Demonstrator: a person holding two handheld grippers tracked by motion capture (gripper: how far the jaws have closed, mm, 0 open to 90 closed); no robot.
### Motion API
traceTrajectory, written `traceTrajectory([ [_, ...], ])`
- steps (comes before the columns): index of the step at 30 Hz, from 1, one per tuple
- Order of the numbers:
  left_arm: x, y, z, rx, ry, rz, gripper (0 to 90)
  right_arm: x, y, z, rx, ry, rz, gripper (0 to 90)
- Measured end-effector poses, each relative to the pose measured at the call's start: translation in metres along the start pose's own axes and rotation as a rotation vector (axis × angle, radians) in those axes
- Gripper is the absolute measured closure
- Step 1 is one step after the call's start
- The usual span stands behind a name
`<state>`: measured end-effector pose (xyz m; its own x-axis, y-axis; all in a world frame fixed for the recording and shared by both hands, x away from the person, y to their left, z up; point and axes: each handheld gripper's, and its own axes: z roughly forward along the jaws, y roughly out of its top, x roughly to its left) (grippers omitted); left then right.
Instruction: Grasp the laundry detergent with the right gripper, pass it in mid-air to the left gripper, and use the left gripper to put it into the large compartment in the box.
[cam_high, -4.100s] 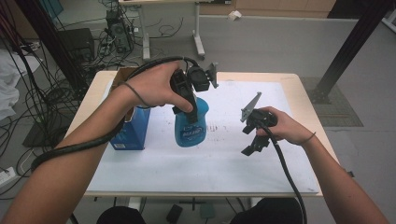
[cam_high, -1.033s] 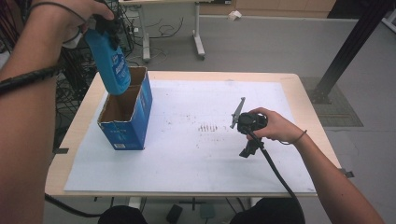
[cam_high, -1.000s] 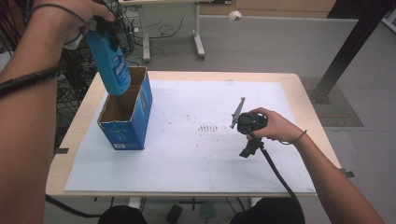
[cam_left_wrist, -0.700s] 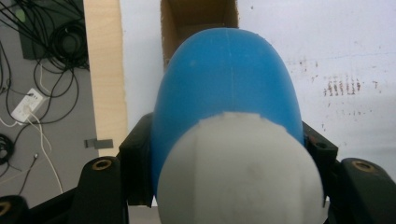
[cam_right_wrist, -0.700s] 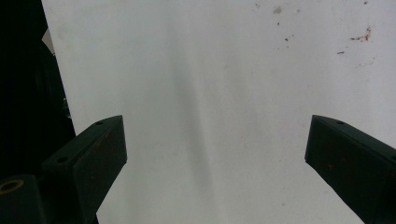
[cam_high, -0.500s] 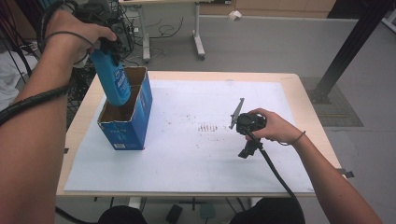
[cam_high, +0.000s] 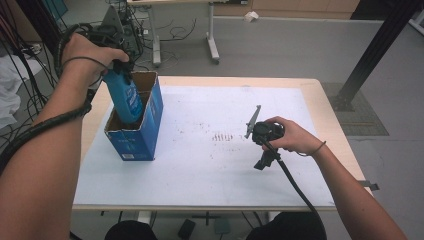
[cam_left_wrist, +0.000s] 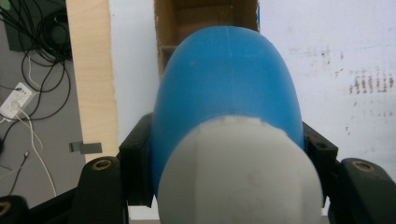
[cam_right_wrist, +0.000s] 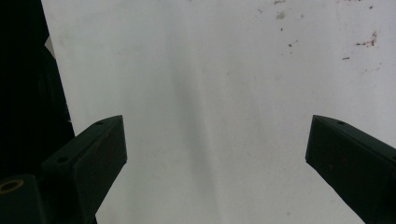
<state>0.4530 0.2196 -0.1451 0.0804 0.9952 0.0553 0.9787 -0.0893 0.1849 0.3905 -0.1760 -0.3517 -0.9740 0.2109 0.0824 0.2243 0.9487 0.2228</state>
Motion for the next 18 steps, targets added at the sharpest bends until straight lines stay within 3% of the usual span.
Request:
traceTrajectory([
  [7, 0.001, -0.003, 0.022, 0.013, -0.007, 0.001, 37.8, 0.000, -0.001, 0.000, -0.006, 0.005, 0.008, 5.0],
  [12, 0.001, -0.006, 0.034, 0.012, 0.011, 0.002, 37.8, 0.000, -0.002, 0.000, -0.011, 0.004, 0.007, 4.8],
  [18, 0.002, -0.009, 0.052, 0.003, -0.009, -0.006, 37.8, 0.000, -0.003, 0.002, -0.005, 0.003, 0.011, 4.9],
])
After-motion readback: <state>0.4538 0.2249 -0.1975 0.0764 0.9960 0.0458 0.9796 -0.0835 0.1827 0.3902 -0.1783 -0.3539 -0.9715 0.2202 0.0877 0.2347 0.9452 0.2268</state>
